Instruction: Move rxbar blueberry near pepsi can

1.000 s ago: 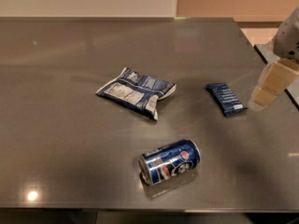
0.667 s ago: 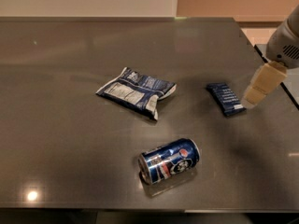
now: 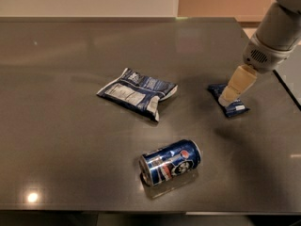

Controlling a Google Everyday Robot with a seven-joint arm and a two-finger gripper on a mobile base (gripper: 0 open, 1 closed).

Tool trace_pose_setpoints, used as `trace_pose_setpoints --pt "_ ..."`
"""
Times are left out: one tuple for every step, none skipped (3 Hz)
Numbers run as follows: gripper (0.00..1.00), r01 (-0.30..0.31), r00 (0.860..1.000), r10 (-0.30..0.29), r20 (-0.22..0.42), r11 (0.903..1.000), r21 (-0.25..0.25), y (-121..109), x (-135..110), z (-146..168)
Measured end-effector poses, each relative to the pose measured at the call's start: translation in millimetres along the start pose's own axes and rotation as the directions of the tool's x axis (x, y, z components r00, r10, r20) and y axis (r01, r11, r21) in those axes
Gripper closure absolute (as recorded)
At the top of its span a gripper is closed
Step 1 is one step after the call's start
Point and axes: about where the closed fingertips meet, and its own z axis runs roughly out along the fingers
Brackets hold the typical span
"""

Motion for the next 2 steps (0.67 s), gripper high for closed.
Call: trace_pose_setpoints --pt "0.0 -0.096 0.995 0.096 -0.041 0.9953 -0.006 5.5 -12.5 16.6" --pt "0.0 -0.207 0.974 0.2 -0.107 0.9769 -0.054 3.2 -14.3 49.0"
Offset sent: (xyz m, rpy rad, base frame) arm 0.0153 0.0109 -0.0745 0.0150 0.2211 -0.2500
